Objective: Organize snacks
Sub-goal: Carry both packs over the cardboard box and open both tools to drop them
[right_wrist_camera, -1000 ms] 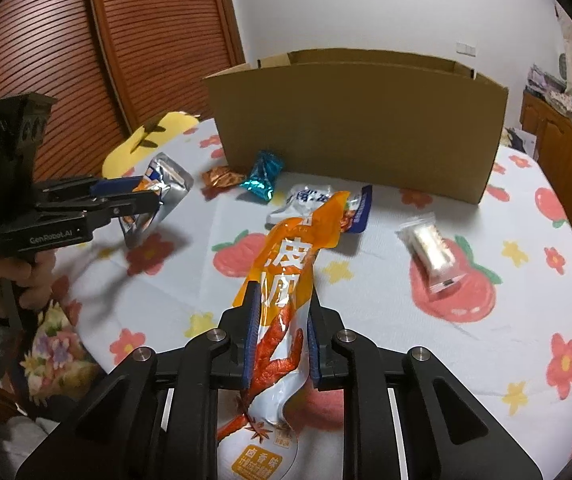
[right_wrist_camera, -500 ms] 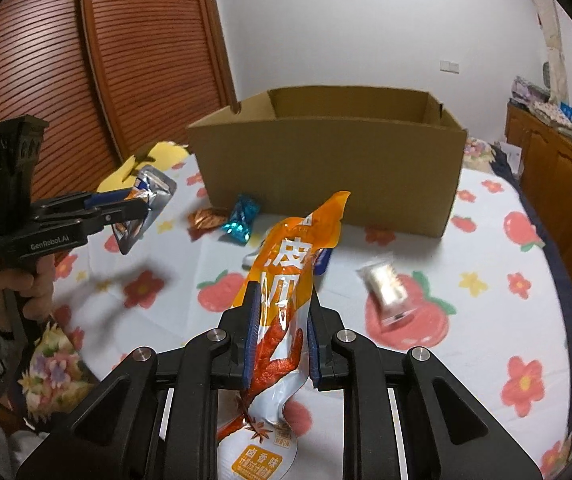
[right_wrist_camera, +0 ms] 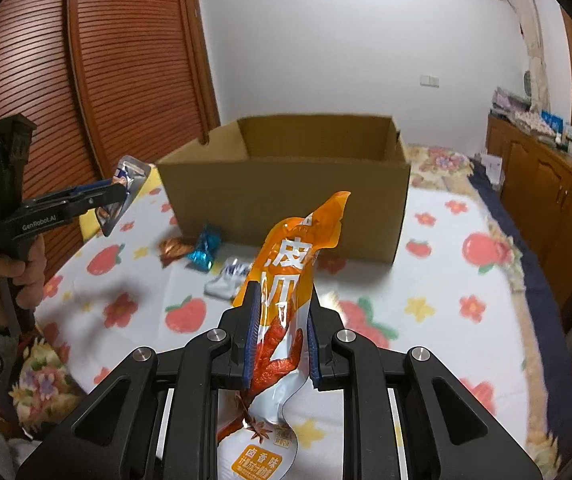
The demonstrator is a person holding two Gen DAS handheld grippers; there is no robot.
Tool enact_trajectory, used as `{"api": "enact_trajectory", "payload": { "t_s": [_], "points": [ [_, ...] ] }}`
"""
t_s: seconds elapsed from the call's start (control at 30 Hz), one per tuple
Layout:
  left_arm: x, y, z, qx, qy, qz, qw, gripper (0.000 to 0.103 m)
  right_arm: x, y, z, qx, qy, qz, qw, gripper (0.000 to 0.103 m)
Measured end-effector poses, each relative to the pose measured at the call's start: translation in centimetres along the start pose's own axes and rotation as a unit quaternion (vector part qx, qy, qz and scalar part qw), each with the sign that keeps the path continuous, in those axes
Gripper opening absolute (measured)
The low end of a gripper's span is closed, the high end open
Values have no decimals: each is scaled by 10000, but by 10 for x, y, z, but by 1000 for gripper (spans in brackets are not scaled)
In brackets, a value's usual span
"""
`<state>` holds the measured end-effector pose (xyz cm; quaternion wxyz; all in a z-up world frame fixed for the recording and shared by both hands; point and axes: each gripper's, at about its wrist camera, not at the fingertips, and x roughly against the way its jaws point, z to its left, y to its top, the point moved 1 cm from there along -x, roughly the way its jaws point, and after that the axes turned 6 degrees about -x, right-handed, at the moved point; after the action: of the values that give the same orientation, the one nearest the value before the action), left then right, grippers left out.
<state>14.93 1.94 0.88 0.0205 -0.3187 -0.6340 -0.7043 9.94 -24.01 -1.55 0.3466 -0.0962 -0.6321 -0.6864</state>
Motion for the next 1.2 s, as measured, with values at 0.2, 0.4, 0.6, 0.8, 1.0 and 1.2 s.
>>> {"api": "enact_trajectory", "payload": {
  "t_s": [0.2,0.4,0.6,0.8,1.0,1.2],
  "points": [
    [-13,28,7,95,44,-212,9997,38,-2,38,-4,227,22,-266,9994,18],
    [-33,48,15,147,43,-273,9995,38,-15,75,-4,460,129,-514,9975,18],
    [-57,67,23,189,4,-280,9994,38,-38,105,-8,546,310,-676,9957,18],
    [-85,87,24,23,-52,-189,9998,38,-65,127,-13,681,377,-711,9944,18],
    [-112,94,31,77,-37,-119,9999,39,-93,148,-26,625,392,-732,9946,18],
    [-138,82,41,321,-80,180,9993,39,-125,149,-58,185,395,-492,9978,18]
  ]
}}
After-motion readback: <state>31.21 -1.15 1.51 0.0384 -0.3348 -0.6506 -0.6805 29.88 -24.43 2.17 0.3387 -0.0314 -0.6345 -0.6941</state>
